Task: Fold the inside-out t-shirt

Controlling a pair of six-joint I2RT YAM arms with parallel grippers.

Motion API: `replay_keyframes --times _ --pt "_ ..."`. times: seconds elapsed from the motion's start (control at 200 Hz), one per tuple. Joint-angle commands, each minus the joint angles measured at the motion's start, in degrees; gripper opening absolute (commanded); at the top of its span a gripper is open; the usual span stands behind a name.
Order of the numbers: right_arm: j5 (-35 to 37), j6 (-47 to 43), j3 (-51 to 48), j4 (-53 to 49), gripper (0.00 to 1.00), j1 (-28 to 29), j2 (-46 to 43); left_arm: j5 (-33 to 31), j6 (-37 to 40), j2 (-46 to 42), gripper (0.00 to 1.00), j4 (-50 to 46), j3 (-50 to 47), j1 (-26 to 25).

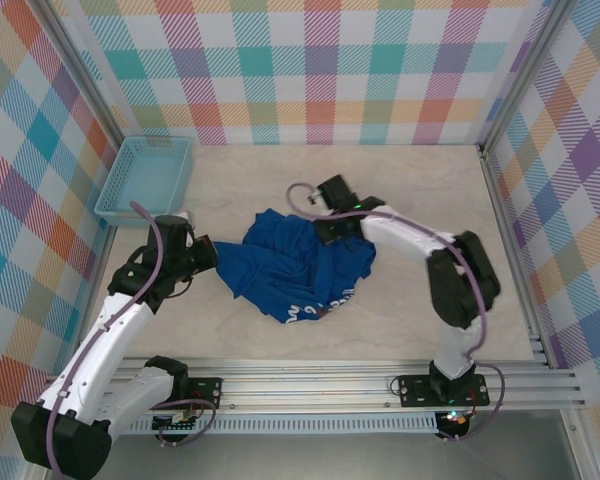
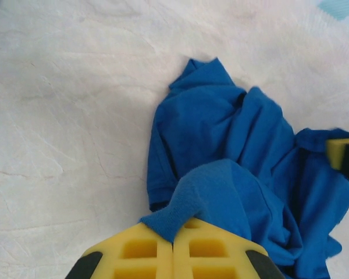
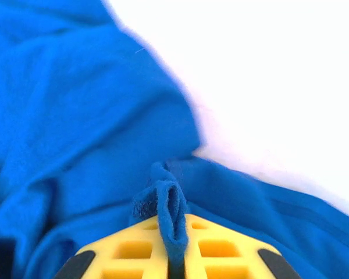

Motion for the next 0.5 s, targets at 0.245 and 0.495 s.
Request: replay_keyframes --times 0.245,0.495 --pt "-19.66 13.60 -8.98 3.30 0.04 -20.51 -24.84 -0.71 -7.80 0.92 0.00 11.57 4.15 9.97" --pt "-15.83 18.75 -17.80 2.66 0.07 -25.74 -38.37 0.40 -9.24 0.03 0.00 11.76 9.66 15.83"
